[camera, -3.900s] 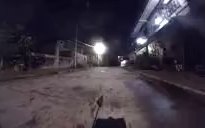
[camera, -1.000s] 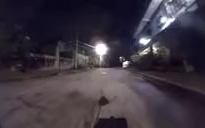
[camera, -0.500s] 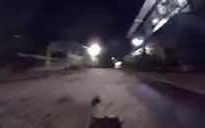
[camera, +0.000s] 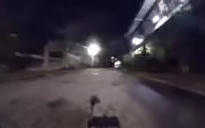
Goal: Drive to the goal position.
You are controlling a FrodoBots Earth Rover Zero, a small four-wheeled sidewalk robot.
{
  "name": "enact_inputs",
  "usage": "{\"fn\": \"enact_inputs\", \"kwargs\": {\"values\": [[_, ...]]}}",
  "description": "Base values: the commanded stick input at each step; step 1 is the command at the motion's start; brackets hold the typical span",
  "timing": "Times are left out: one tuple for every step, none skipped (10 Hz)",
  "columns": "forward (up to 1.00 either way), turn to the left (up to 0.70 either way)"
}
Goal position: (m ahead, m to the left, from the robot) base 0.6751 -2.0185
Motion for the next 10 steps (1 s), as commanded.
{"fn": "enact_inputs", "kwargs": {"values": [[0.5,0.0],[0.5,0.0],[0.5,0.0],[0.5,0.0],[0.5,0.0],[0.5,0.0],[0.5,0.0],[0.5,-0.45],[0.5,-0.5],[0.5,-0.5]]}}
